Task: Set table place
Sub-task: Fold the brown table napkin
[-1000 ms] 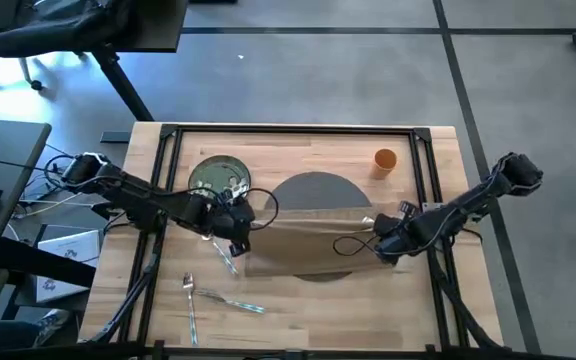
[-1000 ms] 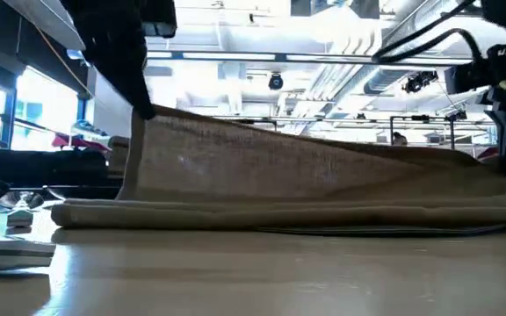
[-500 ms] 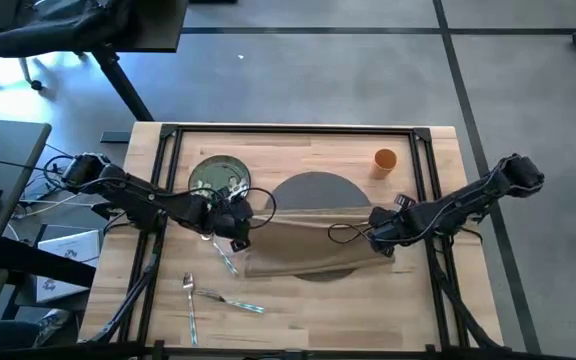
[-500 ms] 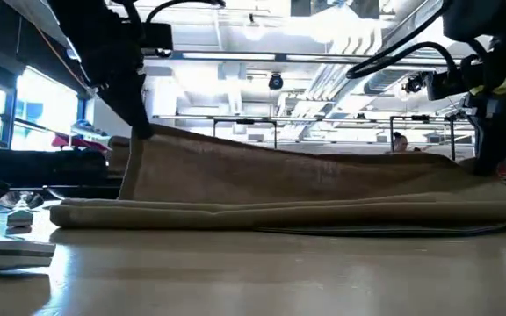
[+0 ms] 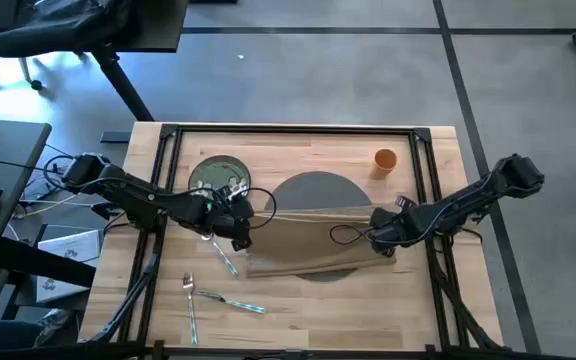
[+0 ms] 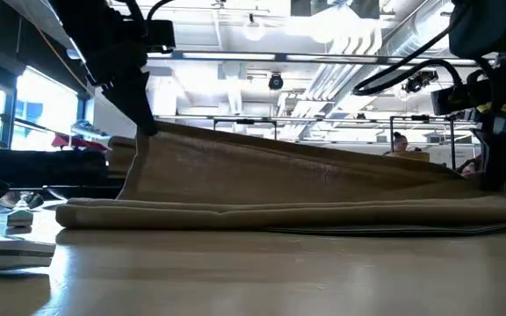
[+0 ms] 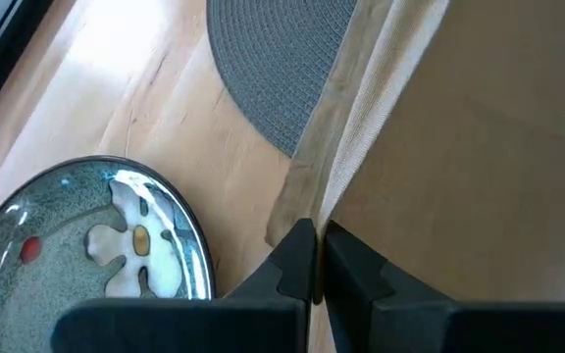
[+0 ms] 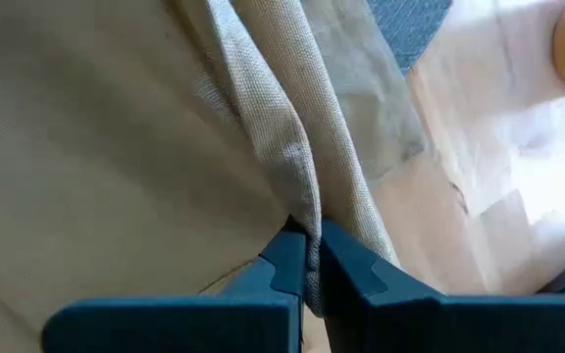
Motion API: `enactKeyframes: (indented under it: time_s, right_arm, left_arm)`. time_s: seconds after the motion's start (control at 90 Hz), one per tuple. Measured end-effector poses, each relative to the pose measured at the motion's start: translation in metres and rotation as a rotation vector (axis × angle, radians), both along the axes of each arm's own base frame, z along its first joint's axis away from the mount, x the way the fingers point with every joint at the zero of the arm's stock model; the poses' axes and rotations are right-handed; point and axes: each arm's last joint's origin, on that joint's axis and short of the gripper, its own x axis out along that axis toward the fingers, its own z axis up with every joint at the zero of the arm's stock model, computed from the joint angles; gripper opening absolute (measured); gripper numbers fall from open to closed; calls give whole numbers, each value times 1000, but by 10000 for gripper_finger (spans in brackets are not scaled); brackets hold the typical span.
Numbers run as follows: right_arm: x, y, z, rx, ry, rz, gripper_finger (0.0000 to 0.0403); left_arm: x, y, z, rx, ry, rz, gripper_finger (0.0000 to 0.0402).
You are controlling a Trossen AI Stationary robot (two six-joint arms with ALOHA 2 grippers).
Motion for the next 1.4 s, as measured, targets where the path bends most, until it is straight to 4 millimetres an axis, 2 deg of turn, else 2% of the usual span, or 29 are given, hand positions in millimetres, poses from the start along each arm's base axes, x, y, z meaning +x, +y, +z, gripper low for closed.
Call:
enactKeyframes:
  time_s: [0.156,0.322,0.478,0.667,0.8,0.967,1.089,1.211,1.4]
  right_arm:
    - [0,0,0,4,5,-5,25]
    - [-1,-5,2,20,42,-56,108]
    - [-2,-15,20,-3,118,-105,189]
    - [0,-22,47,56,48,-73,245]
    - [6,-12,51,285,-152,108,254]
    - [13,-4,30,457,-340,238,251]
    - [10,-5,7,487,-327,232,240]
    - [5,-8,-4,500,-302,219,226]
    - [2,-22,-12,288,-294,191,209]
  left_arm:
    - [1,2,0,-3,-1,7,20]
    - [2,8,0,-32,8,22,78]
    - [8,12,12,-124,5,10,125]
    - [16,6,24,-164,-80,-22,138]
    - [25,-8,21,-238,-140,-149,136]
    - [39,-21,-3,-340,-238,-243,135]
    - [46,-24,-29,-370,-218,-259,135]
    - [51,-26,-48,-386,-167,-253,135]
    - [56,-28,-68,-407,-112,-237,135]
